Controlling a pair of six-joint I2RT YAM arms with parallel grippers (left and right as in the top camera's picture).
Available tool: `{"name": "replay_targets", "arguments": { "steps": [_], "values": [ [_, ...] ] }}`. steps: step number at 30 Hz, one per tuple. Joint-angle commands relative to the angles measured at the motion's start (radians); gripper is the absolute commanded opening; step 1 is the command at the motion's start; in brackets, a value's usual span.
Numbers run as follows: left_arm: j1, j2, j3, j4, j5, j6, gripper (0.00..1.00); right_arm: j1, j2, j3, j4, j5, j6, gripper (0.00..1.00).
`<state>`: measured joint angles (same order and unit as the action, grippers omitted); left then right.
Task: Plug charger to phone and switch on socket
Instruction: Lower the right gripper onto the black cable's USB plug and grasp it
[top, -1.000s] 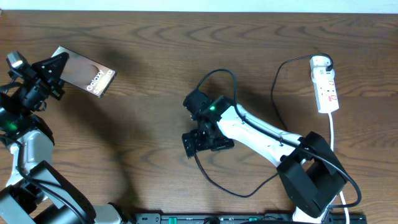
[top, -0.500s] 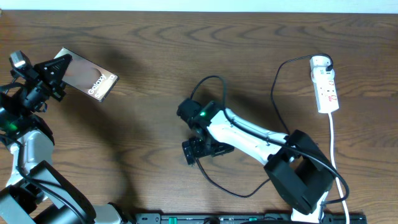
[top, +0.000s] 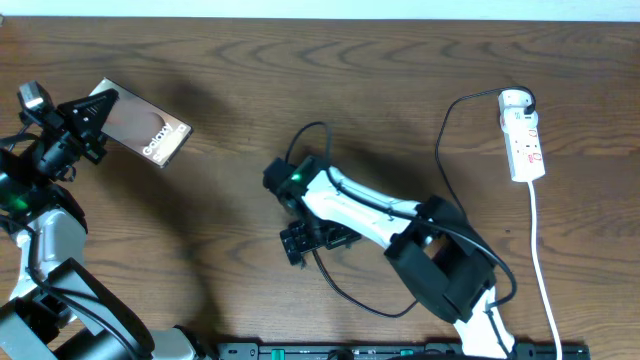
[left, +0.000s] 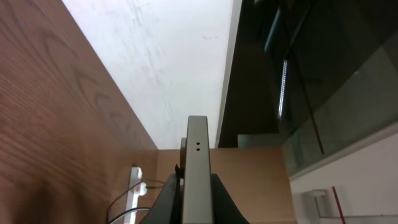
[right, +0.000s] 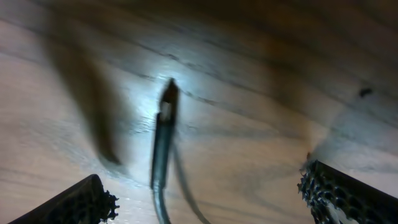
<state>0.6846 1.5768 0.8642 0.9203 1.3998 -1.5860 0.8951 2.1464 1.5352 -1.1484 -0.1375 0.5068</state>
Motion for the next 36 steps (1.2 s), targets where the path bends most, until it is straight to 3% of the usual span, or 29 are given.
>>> {"name": "replay_targets", "arguments": {
  "steps": [1, 7, 9, 36],
  "values": [
    [0.002, -0.008, 0.016, 0.009, 0.031, 0.022, 0.07, 0.019, -0.001, 0.038, -0.008, 0.040, -0.014, 0.97],
    [0.003, -0.008, 0.016, 0.009, 0.032, 0.022, 0.07, 0.019, -0.001, 0.040, -0.004, 0.042, -0.006, 0.57],
    [0.003, -0.008, 0.016, 0.009, 0.032, 0.022, 0.07, 0.019, -0.001, 0.040, -0.005, 0.049, -0.006, 0.51],
    [0.003, -0.008, 0.016, 0.009, 0.046, 0.023, 0.07, 0.011, 0.016, 0.040, 0.012, 0.078, 0.009, 0.33]
  ]
}}
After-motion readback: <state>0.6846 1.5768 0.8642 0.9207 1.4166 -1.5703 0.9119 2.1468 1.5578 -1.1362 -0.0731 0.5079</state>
